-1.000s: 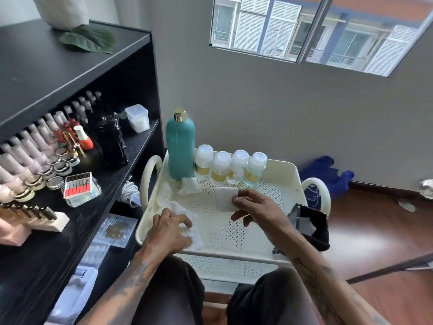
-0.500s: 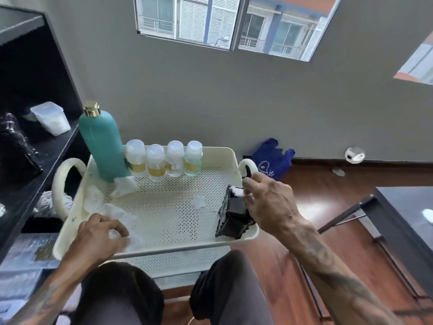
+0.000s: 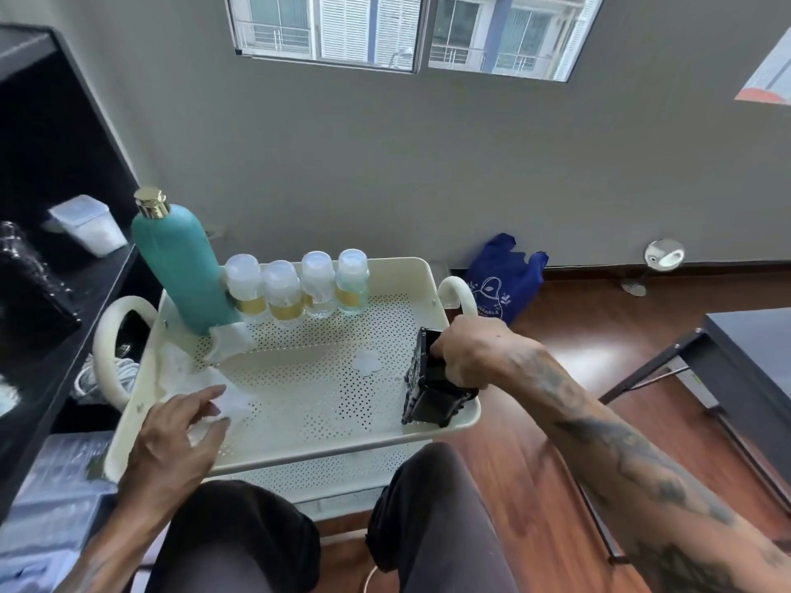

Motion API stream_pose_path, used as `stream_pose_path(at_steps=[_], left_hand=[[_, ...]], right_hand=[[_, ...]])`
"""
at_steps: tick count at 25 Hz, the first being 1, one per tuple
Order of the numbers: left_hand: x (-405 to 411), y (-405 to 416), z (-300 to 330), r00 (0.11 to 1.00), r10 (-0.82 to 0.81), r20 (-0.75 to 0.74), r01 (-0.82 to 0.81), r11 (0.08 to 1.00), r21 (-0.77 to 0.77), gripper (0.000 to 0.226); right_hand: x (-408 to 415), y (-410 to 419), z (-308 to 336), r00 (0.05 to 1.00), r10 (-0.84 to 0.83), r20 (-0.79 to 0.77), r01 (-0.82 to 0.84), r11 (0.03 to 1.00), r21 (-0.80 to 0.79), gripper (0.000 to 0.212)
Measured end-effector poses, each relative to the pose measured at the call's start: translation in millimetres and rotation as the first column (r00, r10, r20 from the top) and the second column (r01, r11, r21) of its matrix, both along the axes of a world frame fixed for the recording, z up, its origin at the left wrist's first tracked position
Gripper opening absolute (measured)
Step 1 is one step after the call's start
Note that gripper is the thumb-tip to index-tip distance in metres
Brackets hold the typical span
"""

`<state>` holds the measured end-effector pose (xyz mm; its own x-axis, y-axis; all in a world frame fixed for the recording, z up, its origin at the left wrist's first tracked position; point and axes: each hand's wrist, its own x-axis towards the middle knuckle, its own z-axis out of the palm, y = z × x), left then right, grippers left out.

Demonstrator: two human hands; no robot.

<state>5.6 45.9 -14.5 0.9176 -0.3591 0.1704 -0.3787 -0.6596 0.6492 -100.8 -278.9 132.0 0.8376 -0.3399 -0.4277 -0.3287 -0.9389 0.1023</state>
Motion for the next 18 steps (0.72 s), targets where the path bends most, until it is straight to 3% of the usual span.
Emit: stream_pose_path(at_steps=[2,4,8,13,16,18], left_hand=[[-2.1,1.8,1.5,0.999,-0.011,-0.030,0.010,0.998,-0.057,0.031],[-3.0,2.7,4.1,0.992,0.018,-0.121,-0.034,0.991,-0.132,0.023],[6.8,4.6,10.1,0.962,0.059,-0.268,-0.112,0.976,-0.188,0.026],[8.9,-2.2,33.0,0.965,0.029,-0.262,-0.074,0.984,-0.164,0.040],[7.0,-20.4,47.3,0.897,-0.005,-0.442,-0.127,0.954,-0.270,0.029],[5.9,-31.6,55.6,0.846,-0.036,-0.532,-0.162,0.934,-0.320,0.035]], right_hand=[[-26.1,-17.2,4.8,0.951,-0.159,0.265,0.084,0.959,0.272,0.033],[-53.5,-33.1,6.8,0.872,-0.215,0.440,0.024,0.916,0.400,0.047],[-70.7,-38.7,-7.8,0.920,-0.204,0.336,-0.014,0.837,0.547,0.094],[-60.5,-40.1,-44.6,0.862,-0.187,0.471,-0.113,0.835,0.539,0.082],[-60.1,-47.1,-53.8,0.857,-0.177,0.484,-0.121,0.844,0.523,0.081],[-61.4,-46.8,-55.1,0.852,-0.191,0.487,-0.112,0.843,0.527,0.081]])
